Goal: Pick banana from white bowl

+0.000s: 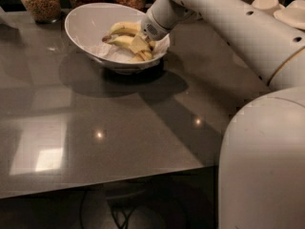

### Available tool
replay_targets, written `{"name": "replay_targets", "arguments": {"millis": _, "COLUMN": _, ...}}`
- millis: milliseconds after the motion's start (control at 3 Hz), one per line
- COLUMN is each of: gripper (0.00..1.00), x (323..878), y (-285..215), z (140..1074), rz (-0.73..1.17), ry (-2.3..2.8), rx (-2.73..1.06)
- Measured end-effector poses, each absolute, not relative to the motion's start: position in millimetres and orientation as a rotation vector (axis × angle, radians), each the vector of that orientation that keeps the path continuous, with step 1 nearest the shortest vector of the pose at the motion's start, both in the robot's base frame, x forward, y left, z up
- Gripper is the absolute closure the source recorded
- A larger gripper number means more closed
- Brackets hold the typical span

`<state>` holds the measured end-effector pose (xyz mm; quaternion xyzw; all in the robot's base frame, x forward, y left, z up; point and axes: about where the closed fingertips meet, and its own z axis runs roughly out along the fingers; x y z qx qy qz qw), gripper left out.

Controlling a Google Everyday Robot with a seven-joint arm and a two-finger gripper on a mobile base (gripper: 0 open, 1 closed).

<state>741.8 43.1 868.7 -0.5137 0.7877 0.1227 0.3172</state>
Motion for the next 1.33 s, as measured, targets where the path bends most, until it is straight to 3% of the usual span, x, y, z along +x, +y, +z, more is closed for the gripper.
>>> {"name": "replay_targets", "arguments": {"millis": 1333, "gripper": 1.00, "x": 730.5, "y": 31.1, "z": 916.5, "rz": 0.290, "ry": 2.010, "rx": -1.283}}
